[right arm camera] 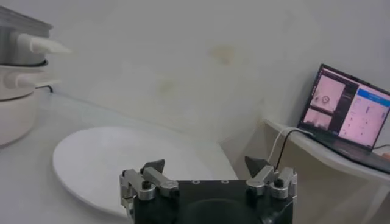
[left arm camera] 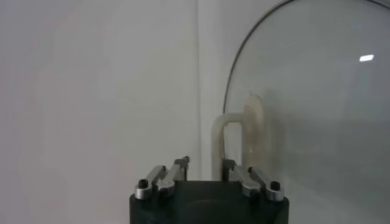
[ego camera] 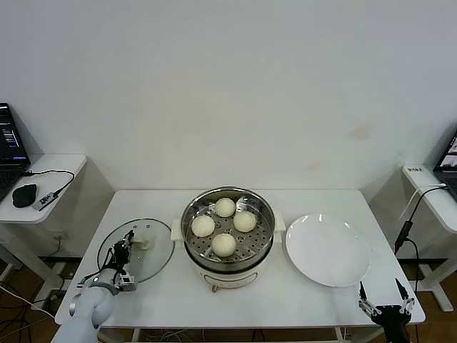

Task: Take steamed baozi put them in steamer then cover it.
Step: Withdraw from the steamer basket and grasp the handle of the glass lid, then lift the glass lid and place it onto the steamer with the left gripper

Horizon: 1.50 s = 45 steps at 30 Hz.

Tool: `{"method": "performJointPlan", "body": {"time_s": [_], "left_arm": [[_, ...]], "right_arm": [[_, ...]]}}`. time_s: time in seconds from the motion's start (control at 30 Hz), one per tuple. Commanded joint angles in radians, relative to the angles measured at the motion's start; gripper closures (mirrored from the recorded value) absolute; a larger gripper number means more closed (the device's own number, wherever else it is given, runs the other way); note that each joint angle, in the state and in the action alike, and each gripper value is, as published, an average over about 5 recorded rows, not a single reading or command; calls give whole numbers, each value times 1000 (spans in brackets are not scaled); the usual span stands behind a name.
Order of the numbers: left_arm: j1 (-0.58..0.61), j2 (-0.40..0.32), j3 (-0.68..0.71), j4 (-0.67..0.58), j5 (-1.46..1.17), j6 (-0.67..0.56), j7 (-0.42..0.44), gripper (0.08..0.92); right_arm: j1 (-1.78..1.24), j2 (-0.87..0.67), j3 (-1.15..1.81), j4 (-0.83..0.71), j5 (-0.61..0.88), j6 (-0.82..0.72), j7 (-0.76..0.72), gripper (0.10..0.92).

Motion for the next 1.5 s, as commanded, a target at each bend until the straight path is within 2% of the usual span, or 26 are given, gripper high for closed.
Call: {"method": "performJointPlan", "body": {"time_s": [0.03, 0.23, 0.47, 0.6, 0.8, 1.03, 1.2, 1.37, 1.5], "left_arm": [[13, -16, -12, 14, -28, -15, -74, 834], [74, -33, -63, -58, -15, -21, -161, 856], [190, -25, -155, -271, 42, 24, -152, 856], [259, 1, -211, -401, 60, 64, -84, 856], [366, 39, -305, -611, 41, 134, 65, 856], [418, 45, -354, -782, 1, 211, 200, 856], [397, 58, -274, -878, -69, 266, 241, 856], [344, 85, -100, -946, -105, 337, 244, 856], [270, 79, 46, -940, -54, 376, 236, 856]], "right_arm": [[-1, 1, -2, 0, -4, 3, -1, 203], [-2, 0, -4, 4, -7, 6, -1, 203], [1, -5, -23, 7, -17, 11, -1, 203], [2, -10, -38, 9, -23, 12, -1, 203], [3, -17, -56, 12, -31, 17, -2, 203], [9, -25, -67, 1, -42, 26, -4, 203], [18, -30, -69, -6, -49, 31, -2, 203], [26, -23, -82, -14, -85, 45, 4, 203], [30, -11, -96, -17, -141, 66, 14, 203]]}}
